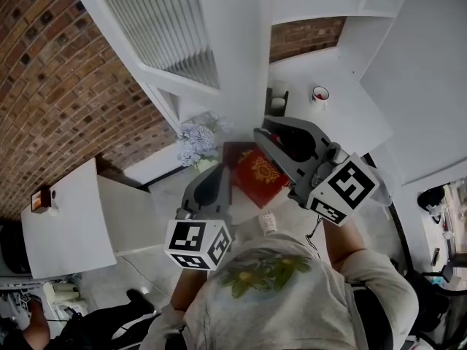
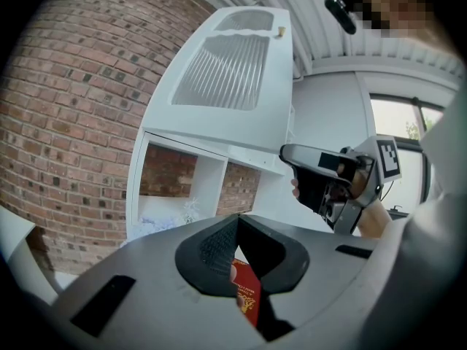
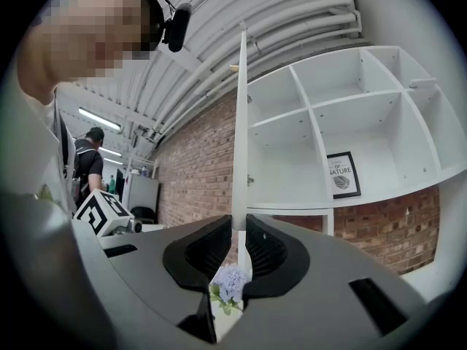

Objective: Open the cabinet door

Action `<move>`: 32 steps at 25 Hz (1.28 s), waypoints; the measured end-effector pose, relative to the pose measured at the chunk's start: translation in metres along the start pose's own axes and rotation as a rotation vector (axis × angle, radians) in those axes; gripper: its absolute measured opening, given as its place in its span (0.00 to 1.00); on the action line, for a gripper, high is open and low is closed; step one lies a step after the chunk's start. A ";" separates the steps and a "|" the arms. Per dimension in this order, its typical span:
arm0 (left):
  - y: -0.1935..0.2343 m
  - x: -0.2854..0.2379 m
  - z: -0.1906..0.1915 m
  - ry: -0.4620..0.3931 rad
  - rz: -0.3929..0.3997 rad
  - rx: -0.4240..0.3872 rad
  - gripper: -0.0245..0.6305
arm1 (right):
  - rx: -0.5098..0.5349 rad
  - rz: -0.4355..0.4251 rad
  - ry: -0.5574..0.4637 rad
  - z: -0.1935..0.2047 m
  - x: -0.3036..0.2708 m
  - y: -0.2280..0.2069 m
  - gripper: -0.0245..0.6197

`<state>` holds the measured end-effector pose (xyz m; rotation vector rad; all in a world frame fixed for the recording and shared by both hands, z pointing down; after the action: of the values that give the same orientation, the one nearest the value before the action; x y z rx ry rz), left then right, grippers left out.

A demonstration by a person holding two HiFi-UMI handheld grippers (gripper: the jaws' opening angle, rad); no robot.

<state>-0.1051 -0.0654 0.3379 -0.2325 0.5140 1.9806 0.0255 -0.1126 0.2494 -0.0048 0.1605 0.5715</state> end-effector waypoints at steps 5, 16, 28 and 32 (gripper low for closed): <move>0.000 0.004 0.001 -0.003 -0.007 0.003 0.05 | -0.001 -0.030 -0.006 0.000 0.001 0.007 0.15; 0.005 0.018 0.010 -0.009 -0.043 0.035 0.05 | 0.014 -0.102 -0.017 -0.002 -0.003 0.031 0.15; 0.007 0.033 0.019 -0.018 -0.075 0.067 0.05 | 0.033 -0.178 -0.019 -0.005 -0.009 0.058 0.15; 0.007 0.040 0.022 -0.021 -0.089 0.074 0.05 | 0.034 -0.190 -0.019 -0.005 -0.010 0.064 0.15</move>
<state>-0.1286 -0.0254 0.3443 -0.1852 0.5529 1.8721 -0.0181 -0.0643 0.2488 0.0181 0.1493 0.3794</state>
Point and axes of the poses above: the fingertips, and each gripper's own axes: x backward along the fingers, y to its left, z out of its underside, the point moved 5 cm from there along x, backward along the fingers, and after that the axes turned 12 degrees about y, right-handed, at the moved point
